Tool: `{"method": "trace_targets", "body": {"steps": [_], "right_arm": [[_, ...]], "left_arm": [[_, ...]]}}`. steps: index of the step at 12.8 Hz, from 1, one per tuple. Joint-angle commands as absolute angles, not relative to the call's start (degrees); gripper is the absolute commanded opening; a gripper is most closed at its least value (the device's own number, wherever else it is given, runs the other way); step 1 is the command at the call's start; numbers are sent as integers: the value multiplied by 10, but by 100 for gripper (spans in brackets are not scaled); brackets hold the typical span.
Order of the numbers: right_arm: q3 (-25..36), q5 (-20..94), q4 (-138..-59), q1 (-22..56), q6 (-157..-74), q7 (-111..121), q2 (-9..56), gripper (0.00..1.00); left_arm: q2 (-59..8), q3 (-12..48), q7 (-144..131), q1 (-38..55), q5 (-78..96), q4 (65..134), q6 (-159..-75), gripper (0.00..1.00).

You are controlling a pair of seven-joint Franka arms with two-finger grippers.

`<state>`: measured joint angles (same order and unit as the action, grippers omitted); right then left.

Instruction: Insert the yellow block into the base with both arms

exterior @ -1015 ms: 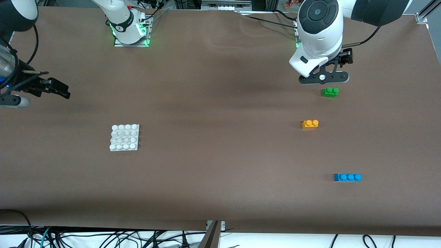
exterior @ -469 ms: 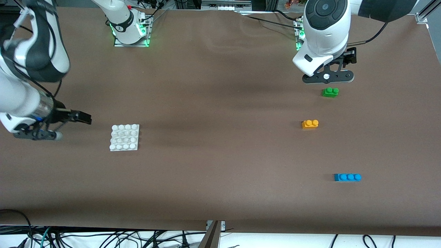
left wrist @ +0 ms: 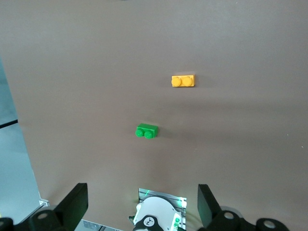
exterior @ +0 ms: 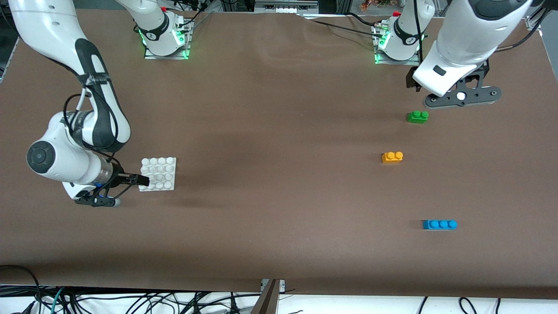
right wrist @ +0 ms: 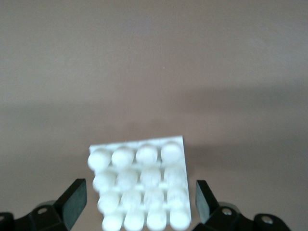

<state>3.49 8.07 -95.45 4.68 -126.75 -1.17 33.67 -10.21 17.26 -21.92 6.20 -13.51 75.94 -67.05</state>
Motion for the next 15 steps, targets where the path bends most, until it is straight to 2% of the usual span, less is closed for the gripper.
{"method": "trace_targets", "body": {"steps": [1, 5, 11, 15], "right_arm": [[33, 96, -965, 19, -1290, 34, 345, 100], [32, 111, -1010, 15, -1315, 62, 347, 100], [32, 141, -1010, 16, -1260, 98, 346, 100], [32, 144, -1013, 16, -1253, 110, 349, 100]], "left_arm": [[-107, 171, -203, 51, -112, 738, -657, 100], [-108, 170, -202, 23, -76, 731, -657, 100], [-108, 168, -209, 14, -62, 725, -664, 100], [-102, 175, -246, -2, -47, 734, -664, 100]]}}
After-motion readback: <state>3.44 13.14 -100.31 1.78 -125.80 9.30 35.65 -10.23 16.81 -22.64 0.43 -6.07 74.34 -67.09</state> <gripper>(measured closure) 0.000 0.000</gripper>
